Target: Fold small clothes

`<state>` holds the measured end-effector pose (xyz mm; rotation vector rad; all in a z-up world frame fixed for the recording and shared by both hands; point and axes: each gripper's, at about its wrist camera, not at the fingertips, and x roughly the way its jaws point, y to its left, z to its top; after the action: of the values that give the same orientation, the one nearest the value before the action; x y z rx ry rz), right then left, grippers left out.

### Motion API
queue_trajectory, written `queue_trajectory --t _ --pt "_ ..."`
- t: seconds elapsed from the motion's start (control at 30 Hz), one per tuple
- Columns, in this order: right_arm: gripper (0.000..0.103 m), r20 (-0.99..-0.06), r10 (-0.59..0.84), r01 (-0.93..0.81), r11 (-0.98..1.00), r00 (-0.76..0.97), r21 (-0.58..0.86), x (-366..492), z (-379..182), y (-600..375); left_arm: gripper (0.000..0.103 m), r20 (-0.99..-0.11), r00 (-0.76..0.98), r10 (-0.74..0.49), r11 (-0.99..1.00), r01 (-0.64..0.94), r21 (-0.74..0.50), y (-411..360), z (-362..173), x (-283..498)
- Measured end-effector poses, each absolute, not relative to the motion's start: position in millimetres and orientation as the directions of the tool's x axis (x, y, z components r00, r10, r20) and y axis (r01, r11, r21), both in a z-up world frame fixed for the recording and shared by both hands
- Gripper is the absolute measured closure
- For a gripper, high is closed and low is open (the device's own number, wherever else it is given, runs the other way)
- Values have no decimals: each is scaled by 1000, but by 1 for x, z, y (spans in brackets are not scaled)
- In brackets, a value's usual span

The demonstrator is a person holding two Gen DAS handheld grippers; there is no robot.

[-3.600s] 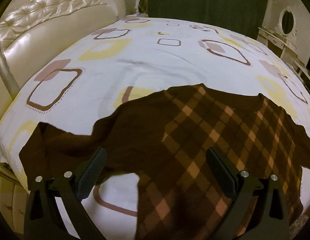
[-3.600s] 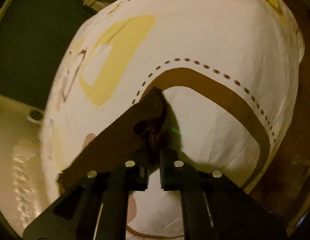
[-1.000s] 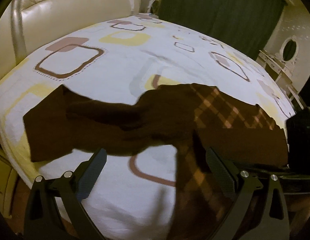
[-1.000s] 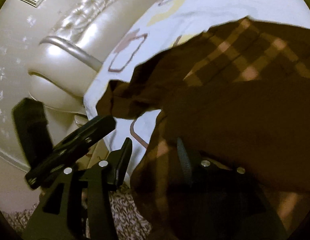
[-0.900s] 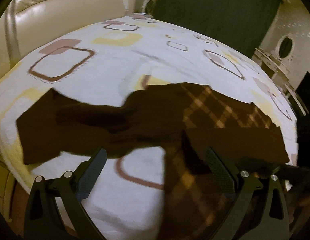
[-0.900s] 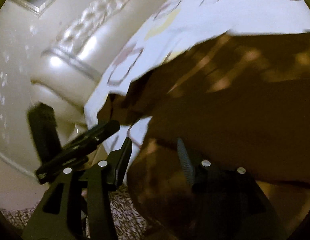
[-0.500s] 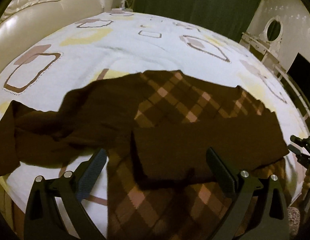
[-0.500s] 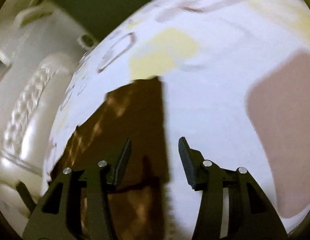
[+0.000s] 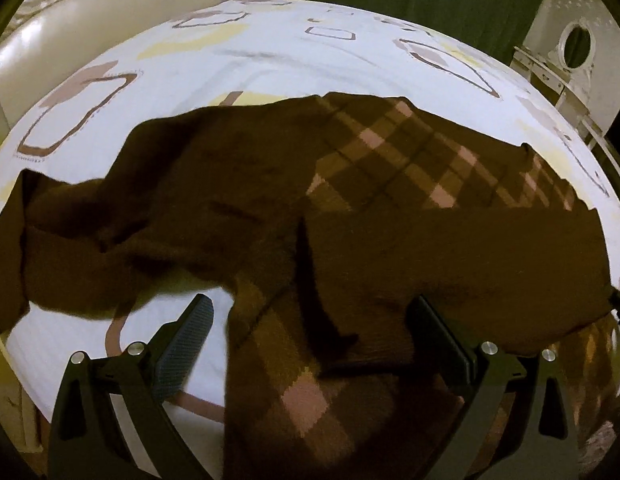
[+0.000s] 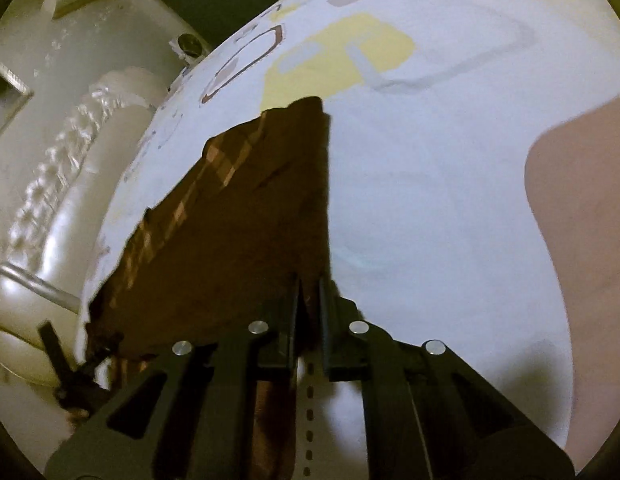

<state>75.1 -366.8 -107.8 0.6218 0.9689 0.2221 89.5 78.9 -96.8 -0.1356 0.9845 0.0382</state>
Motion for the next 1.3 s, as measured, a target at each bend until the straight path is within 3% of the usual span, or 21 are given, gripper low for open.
queue_trajectory --t 0.23,0.43,0.63,0.8,1.03,1.3 --pt "77 -667 359 138 809 653 571 58 -75 -379 4 -805 587 -84 985 -71 -155 98 -82 73" --pt "65 -632 448 3 814 632 580 66 -42 -317 4 -763 644 -57 974 -132 -184 156 -54 42" --pt "65 -600 650 -192 737 468 648 75 -36 -197 4 -720 694 20 944 -250 -215 232 -33 7" --pt "64 -558 800 -325 599 219 732 74 -46 -61 4 -684 726 70 911 -326 -252 273 -21 -13" --pt "57 -517 855 -397 465 -29 791 66 -66 102 4 -659 750 47 875 -349 -335 303 -18 -30" --pt "55 -543 836 -352 485 -82 800 75 -95 169 5 -635 772 -9 830 -348 -435 324 -25 -40"
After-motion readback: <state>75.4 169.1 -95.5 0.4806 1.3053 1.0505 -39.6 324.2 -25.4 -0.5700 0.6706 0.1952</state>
